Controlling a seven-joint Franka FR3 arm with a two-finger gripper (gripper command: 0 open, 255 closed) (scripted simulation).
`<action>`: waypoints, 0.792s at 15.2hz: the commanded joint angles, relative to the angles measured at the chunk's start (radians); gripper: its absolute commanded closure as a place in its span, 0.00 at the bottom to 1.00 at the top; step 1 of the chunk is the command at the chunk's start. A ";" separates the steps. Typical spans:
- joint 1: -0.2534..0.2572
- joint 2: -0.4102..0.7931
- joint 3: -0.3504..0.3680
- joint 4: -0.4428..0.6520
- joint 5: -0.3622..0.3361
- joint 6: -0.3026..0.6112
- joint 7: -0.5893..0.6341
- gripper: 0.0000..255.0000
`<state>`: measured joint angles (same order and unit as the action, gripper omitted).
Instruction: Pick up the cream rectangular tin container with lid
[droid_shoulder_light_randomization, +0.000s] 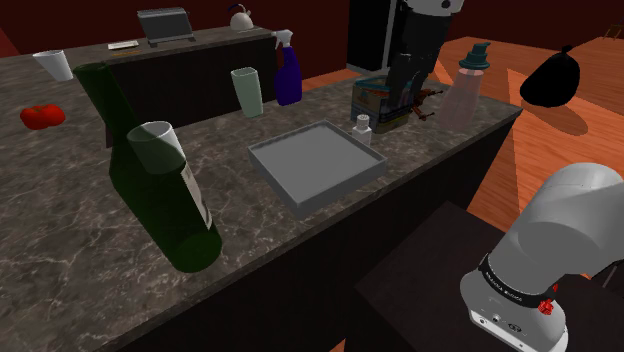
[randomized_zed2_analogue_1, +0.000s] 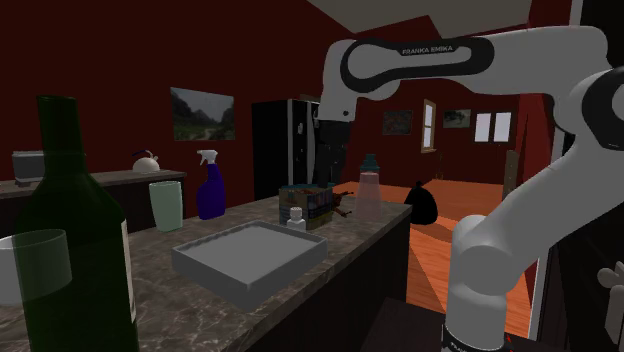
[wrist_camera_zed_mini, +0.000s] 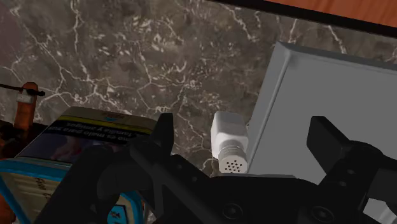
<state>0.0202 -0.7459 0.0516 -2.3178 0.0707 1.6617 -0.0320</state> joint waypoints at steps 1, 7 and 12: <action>0.000 0.000 0.000 0.000 0.000 0.000 0.000 0.00; -0.049 0.298 -0.008 0.278 -0.083 -0.084 0.007 0.00; -0.078 0.547 -0.013 0.550 -0.152 -0.193 0.016 0.00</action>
<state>-0.0534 -0.2543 0.0375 -1.8297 -0.0672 1.4935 -0.0209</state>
